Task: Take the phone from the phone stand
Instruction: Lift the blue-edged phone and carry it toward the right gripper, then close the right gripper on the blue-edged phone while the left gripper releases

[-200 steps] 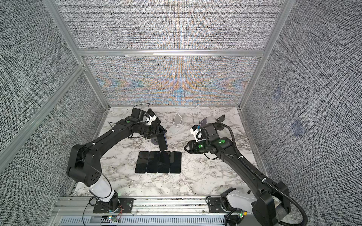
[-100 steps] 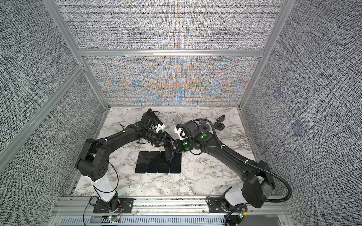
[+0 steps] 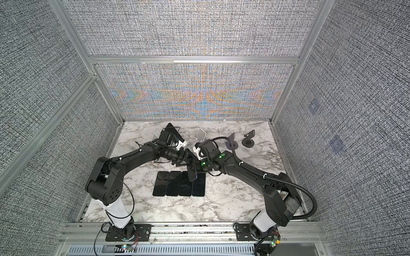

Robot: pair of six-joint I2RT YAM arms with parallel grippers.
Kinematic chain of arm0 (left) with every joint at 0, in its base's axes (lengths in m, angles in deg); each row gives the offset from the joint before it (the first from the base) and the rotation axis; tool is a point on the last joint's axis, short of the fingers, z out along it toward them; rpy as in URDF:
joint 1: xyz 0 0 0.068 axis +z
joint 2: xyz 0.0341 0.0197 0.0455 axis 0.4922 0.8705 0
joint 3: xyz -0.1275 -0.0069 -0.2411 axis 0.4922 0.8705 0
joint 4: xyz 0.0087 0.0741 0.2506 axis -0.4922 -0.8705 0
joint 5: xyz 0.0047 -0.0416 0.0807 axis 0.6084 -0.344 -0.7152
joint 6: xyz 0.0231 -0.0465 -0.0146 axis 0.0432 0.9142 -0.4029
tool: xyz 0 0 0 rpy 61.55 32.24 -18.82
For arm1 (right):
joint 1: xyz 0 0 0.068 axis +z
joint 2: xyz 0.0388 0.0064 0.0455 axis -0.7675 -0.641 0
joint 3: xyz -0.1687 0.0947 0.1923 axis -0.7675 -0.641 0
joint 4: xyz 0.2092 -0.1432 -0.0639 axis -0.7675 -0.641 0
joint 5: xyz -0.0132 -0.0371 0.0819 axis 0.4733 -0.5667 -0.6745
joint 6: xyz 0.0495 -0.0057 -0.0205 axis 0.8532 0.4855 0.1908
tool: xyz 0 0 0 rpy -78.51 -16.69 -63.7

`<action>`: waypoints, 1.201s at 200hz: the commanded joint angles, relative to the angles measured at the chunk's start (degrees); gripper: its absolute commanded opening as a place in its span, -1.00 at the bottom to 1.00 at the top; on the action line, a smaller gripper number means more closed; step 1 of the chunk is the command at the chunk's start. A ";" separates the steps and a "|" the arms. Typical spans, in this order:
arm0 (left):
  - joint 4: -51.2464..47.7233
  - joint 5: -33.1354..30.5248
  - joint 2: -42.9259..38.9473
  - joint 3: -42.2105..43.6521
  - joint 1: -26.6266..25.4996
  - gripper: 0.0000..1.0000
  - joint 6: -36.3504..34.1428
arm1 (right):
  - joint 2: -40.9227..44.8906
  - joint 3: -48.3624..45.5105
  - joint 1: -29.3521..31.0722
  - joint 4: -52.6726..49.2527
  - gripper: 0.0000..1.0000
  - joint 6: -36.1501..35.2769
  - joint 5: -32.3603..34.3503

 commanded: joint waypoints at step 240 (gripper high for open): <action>4.74 3.24 -0.87 0.68 -0.02 0.54 0.93 | -1.39 -5.63 -0.29 12.61 -1.00 4.54 1.43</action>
